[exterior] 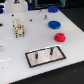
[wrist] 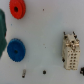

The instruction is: Insert the blue gear onto the right peg, followed by the red gear

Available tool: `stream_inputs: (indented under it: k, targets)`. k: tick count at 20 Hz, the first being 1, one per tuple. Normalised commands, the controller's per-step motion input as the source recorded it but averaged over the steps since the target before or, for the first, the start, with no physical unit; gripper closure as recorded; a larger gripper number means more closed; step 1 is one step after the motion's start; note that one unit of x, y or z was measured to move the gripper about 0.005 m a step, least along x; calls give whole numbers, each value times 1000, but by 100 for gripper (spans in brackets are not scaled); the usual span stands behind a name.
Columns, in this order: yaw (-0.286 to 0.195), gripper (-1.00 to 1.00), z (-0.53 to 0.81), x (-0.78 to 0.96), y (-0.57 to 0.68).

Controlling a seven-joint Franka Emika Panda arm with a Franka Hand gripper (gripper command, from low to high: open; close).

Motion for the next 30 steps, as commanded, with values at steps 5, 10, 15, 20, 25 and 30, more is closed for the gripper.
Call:
stream_inputs:
  k: [5,10,15,20,25,30]
  targets:
    - [0,-100,-82,-682,590]
    - [0,-100,-115,-564,608]
    - [0,-100,-284,-458,654]
    - [0,-100,-412,-383,560]
    - [0,-100,-495,-399,423]
    - [0,-100,-631,-328,142]
